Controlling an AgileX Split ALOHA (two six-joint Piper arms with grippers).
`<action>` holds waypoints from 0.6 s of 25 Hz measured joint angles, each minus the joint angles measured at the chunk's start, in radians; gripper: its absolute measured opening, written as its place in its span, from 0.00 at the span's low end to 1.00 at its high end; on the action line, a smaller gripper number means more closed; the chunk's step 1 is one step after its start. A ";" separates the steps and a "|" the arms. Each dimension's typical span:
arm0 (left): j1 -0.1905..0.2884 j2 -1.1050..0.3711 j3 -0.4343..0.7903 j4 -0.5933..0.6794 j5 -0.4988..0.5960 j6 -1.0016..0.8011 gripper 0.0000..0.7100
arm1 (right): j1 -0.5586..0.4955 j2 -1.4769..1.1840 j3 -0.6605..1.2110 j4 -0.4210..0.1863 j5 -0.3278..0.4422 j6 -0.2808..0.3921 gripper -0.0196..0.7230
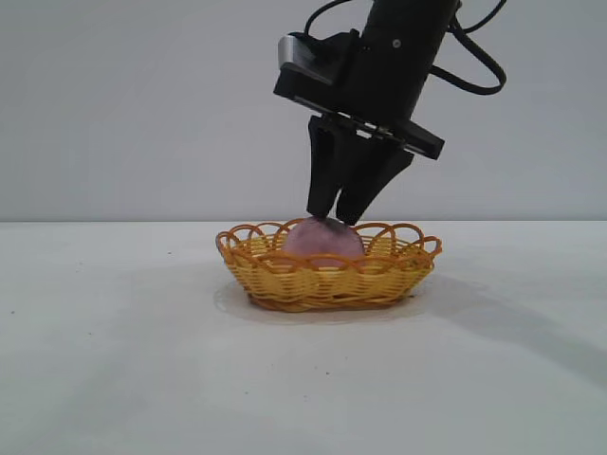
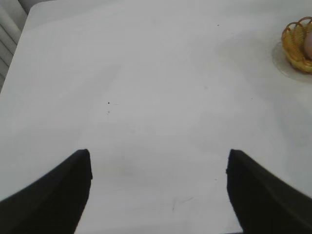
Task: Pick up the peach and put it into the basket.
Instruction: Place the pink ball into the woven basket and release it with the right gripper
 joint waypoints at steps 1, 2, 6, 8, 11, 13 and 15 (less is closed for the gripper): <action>0.000 0.000 0.000 0.000 0.000 0.000 0.75 | 0.000 0.000 0.000 -0.004 0.002 0.000 0.43; 0.000 0.000 0.000 0.000 0.000 0.000 0.75 | 0.000 0.000 0.000 -0.010 0.002 0.002 0.42; 0.000 0.000 0.000 0.000 0.000 0.000 0.75 | 0.000 -0.022 -0.004 -0.040 0.014 0.028 0.56; 0.000 0.000 0.000 0.000 0.000 0.000 0.75 | 0.000 -0.048 -0.018 -0.074 0.023 0.057 0.57; 0.000 0.000 0.000 0.000 0.000 0.000 0.75 | -0.014 -0.088 -0.034 -0.144 0.029 0.116 0.71; 0.000 0.000 0.000 0.000 0.000 0.000 0.75 | -0.043 -0.105 -0.040 -0.199 0.033 0.159 0.73; 0.000 0.000 0.000 0.000 0.000 0.000 0.75 | -0.084 -0.113 -0.040 -0.239 0.035 0.197 0.73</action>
